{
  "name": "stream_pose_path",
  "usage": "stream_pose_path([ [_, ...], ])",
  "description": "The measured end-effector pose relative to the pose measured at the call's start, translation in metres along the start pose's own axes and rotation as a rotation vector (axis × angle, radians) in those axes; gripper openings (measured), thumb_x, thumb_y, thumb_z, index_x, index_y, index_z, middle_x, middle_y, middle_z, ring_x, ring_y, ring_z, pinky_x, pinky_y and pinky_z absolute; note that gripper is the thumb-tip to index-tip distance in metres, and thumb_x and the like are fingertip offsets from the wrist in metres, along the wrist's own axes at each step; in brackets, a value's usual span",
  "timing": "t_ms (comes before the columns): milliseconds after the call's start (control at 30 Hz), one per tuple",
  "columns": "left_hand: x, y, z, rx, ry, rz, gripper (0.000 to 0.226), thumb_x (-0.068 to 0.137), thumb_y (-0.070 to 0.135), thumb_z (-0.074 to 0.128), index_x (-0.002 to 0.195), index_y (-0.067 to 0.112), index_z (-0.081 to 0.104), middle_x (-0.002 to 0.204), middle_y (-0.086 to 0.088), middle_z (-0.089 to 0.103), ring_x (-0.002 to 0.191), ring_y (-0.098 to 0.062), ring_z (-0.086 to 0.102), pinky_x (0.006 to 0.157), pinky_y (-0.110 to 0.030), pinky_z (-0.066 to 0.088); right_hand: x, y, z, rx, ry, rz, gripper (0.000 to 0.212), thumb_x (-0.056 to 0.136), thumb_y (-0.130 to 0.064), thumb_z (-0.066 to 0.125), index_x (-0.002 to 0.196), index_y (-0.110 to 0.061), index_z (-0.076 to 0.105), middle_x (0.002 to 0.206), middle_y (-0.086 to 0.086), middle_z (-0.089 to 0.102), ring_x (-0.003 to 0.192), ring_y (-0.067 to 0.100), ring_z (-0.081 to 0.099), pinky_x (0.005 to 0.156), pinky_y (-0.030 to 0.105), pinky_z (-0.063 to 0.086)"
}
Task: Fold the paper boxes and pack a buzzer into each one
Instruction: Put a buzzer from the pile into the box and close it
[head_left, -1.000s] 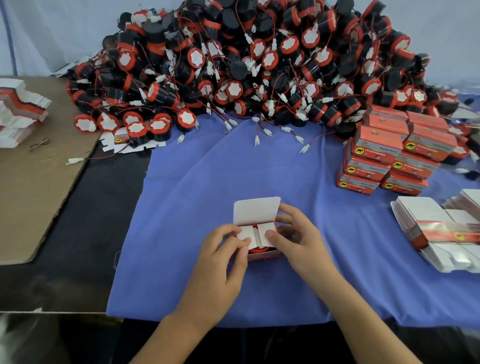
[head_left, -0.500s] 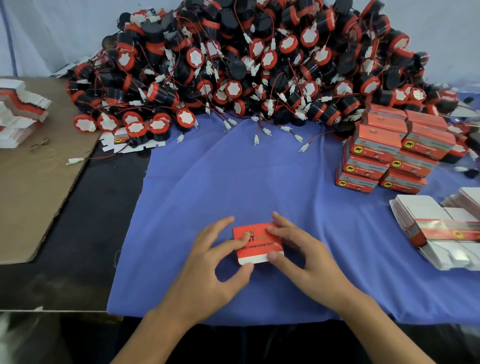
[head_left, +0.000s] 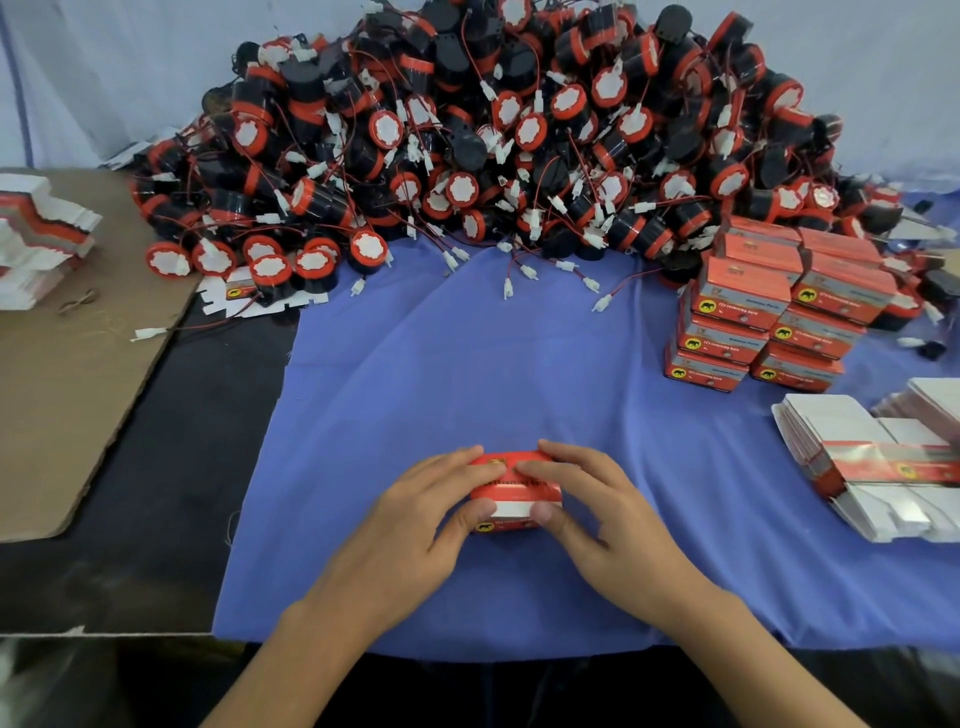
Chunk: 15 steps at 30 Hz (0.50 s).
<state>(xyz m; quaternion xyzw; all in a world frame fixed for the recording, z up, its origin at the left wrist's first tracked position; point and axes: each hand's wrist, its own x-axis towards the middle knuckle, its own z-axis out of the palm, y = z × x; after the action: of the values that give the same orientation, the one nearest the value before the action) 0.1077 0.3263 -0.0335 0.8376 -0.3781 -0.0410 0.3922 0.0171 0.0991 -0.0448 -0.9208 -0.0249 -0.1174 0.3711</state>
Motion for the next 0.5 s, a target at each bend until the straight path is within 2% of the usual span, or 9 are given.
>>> stream_pose_path([
  [133,0.002,0.004,0.000,-0.011,0.018,-0.002,0.036,0.105,0.038,0.052,0.139,0.034,0.063,0.143,0.022,0.056,0.135,0.009,0.045,0.112,-0.013,0.035,0.002,-0.003,0.000,-0.007,0.005,0.003,0.035,0.105,-0.044,0.051,0.140,-0.041,0.055,0.139,-0.022,0.049,0.138,0.011,0.047,0.111,0.021,0.038],
  [267,0.004,0.010,0.000,-0.043,0.050,-0.025,0.040,0.105,0.046,0.044,0.133,0.030,0.067,0.126,0.027,0.064,0.117,0.005,0.058,0.099,-0.020,0.047,0.004,-0.006,0.000,0.005,0.005,0.034,0.033,0.106,-0.048,0.044,0.137,-0.044,0.056,0.126,-0.027,0.053,0.126,0.007,0.052,0.101,0.020,0.044],
  [400,0.001,0.013,0.002,-0.090,0.093,-0.043,0.034,0.106,0.041,0.049,0.132,0.029,0.068,0.128,0.023,0.066,0.121,0.004,0.058,0.100,-0.019,0.048,0.003,-0.006,0.001,0.083,0.033,0.066,0.032,0.104,-0.047,0.049,0.134,-0.046,0.060,0.130,-0.025,0.055,0.130,0.013,0.054,0.103,0.027,0.048],
  [500,0.002,0.015,0.003,-0.114,0.121,-0.050,0.033,0.104,0.037,0.054,0.132,0.029,0.069,0.133,0.021,0.064,0.128,0.007,0.053,0.105,-0.014,0.043,0.005,-0.011,0.001,0.096,0.118,0.064,0.031,0.102,-0.040,0.055,0.131,-0.041,0.067,0.133,-0.021,0.058,0.132,0.011,0.054,0.106,0.025,0.046],
])
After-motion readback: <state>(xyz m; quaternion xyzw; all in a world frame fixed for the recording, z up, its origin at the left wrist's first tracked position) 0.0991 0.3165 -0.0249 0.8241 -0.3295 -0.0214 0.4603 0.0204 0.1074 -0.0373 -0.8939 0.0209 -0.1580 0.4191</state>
